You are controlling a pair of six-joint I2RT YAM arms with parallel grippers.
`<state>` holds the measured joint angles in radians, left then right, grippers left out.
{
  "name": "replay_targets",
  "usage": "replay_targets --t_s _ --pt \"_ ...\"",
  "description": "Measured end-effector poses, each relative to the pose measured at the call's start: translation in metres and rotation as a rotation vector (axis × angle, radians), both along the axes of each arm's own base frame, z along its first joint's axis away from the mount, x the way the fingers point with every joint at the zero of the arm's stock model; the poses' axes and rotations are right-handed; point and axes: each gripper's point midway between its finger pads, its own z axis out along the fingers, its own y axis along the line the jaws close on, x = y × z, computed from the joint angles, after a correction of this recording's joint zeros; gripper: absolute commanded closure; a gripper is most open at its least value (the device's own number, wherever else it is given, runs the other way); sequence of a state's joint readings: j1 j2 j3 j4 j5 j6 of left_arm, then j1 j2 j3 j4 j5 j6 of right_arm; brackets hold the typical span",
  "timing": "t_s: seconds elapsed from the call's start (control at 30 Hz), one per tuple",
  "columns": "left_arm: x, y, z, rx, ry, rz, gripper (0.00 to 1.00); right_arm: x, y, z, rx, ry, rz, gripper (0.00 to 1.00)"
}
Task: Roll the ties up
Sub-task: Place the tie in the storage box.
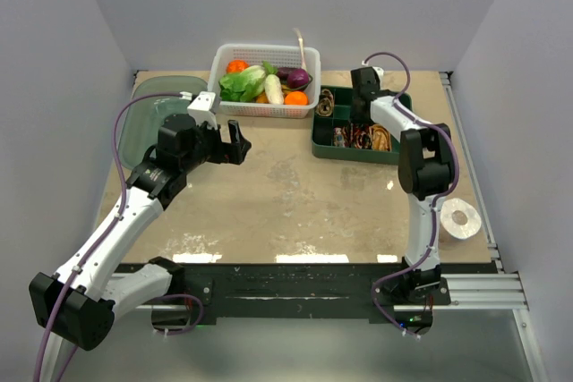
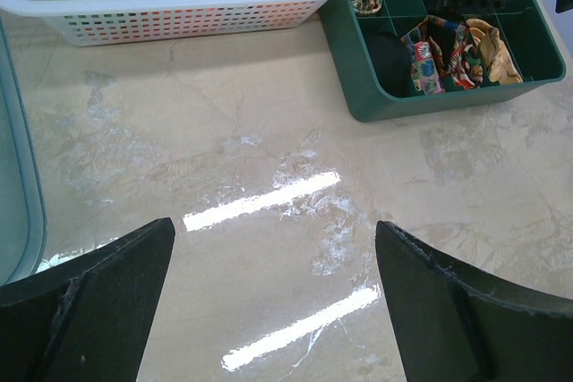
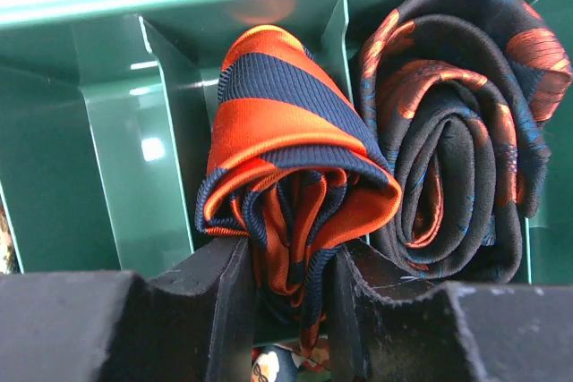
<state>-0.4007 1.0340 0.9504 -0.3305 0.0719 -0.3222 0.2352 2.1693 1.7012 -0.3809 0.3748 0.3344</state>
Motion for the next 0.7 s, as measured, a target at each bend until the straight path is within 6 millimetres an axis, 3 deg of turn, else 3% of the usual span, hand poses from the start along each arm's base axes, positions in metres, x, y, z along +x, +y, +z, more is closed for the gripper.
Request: replay_targets --t_s 0.23,0.43,0.7 --pt "-0.0002 -0.0004 0.0 -0.001 0.001 -0.002 0.0 -0.0074 0.0059 0.0 0.018 0.052 0.04 0.98" --pt "-0.0003 -0.0003 0.0002 -0.001 0.0 -0.002 0.0 -0.0073 0.0074 -0.0043 0.02 0.093 0.058 0.79" --pt "-0.0002 -0.0003 0.0001 -0.001 0.0 -0.002 0.0 -0.0058 0.0086 0.0002 0.028 0.087 0.072 0.44"
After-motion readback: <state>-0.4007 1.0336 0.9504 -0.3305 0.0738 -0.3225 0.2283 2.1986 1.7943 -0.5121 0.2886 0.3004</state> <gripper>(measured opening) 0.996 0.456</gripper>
